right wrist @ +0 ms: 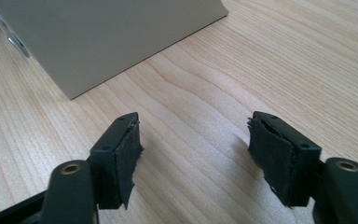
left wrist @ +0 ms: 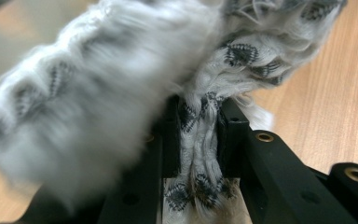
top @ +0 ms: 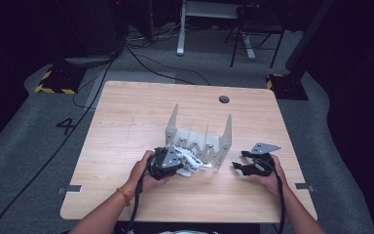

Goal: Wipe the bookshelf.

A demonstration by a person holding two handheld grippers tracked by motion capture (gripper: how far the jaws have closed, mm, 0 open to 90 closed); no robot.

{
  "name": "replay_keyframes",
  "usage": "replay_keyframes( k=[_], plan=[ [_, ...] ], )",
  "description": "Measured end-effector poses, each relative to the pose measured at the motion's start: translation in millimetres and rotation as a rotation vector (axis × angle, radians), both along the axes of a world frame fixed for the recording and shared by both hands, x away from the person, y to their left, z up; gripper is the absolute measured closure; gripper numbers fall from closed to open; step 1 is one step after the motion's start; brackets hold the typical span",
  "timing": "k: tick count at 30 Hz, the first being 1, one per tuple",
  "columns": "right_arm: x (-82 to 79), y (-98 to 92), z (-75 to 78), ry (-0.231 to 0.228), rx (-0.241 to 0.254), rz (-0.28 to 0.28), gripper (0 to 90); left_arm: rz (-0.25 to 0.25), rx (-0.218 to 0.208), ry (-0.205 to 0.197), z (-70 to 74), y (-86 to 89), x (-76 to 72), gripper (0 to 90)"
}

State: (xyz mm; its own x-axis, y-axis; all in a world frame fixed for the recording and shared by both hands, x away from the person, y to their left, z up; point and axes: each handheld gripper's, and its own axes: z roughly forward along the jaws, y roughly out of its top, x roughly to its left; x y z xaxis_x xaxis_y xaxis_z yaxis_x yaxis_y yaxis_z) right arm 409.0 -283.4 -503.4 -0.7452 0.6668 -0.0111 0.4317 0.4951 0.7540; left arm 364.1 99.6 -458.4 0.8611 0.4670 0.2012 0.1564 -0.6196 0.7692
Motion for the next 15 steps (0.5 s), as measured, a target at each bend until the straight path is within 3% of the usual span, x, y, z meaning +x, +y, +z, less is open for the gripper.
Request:
replay_keyframes(
  k=[10,13,15],
  plan=[
    [0.7,1.0,-0.1,0.006,-0.003,0.012,28.8,0.085,-0.242,-0.13,48.2,39.1,-4.1,75.4],
    [0.9,1.2,-0.2,0.005,-0.002,0.014,28.6,0.092,-0.261,-0.12,48.0,44.0,-1.8,75.7],
    [0.9,1.2,-0.2,0.006,-0.002,0.014,28.6,0.084,-0.243,-0.102,39.5,43.9,1.4,76.2]
  ],
)
